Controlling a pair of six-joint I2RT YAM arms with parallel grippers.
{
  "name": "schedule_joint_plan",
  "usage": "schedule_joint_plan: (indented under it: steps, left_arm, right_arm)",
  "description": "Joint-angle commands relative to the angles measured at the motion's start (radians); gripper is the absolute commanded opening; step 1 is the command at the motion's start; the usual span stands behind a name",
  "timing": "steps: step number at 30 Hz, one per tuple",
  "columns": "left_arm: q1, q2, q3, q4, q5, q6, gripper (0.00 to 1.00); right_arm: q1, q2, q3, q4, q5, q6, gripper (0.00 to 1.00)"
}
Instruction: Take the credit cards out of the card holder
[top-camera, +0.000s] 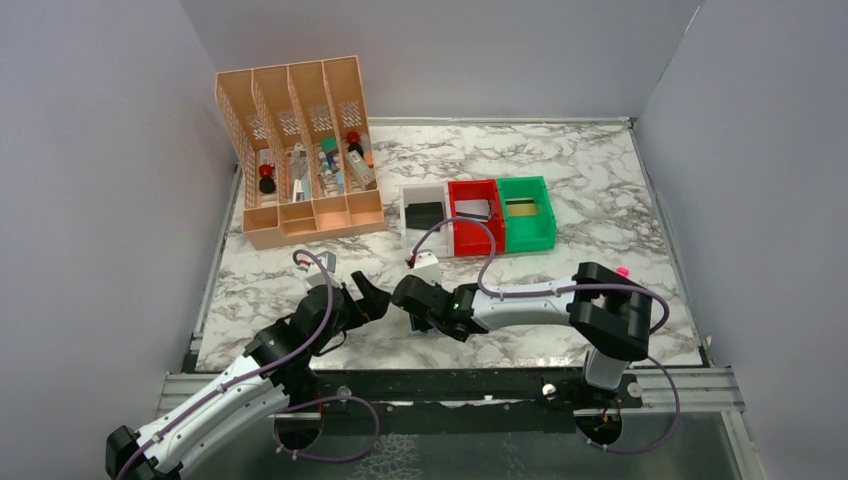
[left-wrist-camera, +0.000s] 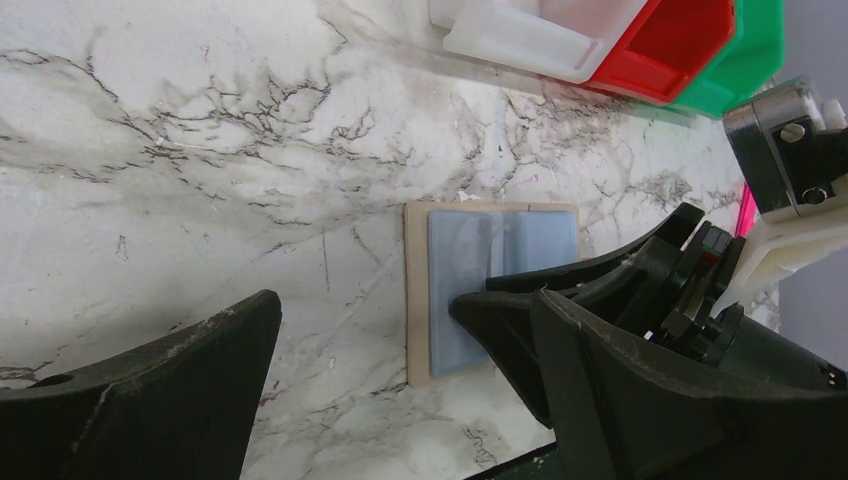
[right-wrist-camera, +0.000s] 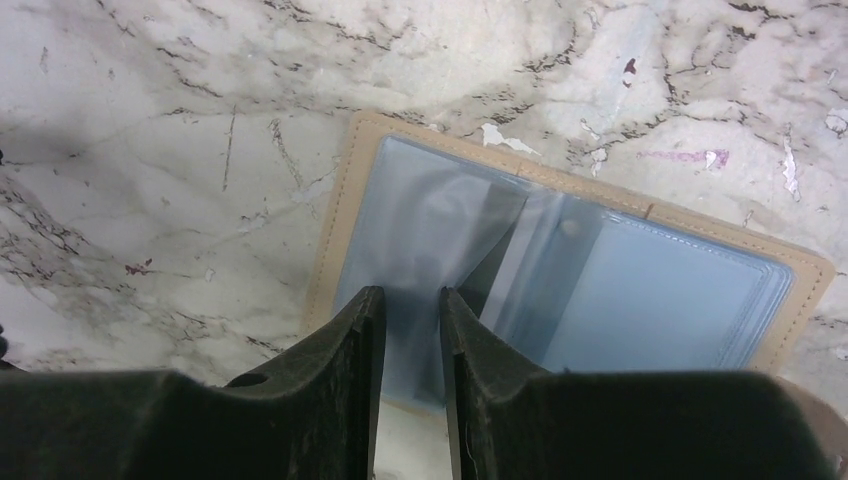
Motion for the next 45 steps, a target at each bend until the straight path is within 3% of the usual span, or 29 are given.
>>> schedule_joint_plan:
  steps: [1,6,12,16,23,37,45]
  left_arm:
    - [0.002,-0.003,-0.004,0.009,-0.006,-0.01,0.99]
    - [0.002,0.002,-0.006,0.021,0.0,-0.008,0.99]
    - [0.002,0.037,-0.013,0.071,0.036,0.005,0.99]
    - [0.002,0.077,-0.013,0.105,0.057,0.012,0.99]
    - [0.002,0.137,-0.015,0.176,0.102,0.029,0.99]
    - [0.002,0.257,-0.058,0.444,0.271,0.049,0.99]
    - [0.002,0.383,-0.067,0.583,0.341,0.033,0.91]
  right_arm:
    - [-0.013,-0.021,-0.048,-0.005,-0.084,-0.007,0.26]
    - [-0.023,-0.069,-0.075,0.034,-0.113,-0.019,0.22]
    - [-0.045,-0.094,-0.111,0.083,-0.163,-0.027,0.04]
    - [-0.047,-0.09,-0.123,0.096,-0.19,-0.03,0.01]
    - [-0.081,-0.147,-0.163,0.129,-0.208,-0.026,0.01]
    - [-0.185,-0.251,-0.325,0.336,-0.41,0.029,0.01]
    - [-0.229,-0.281,-0.4,0.427,-0.467,0.065,0.01]
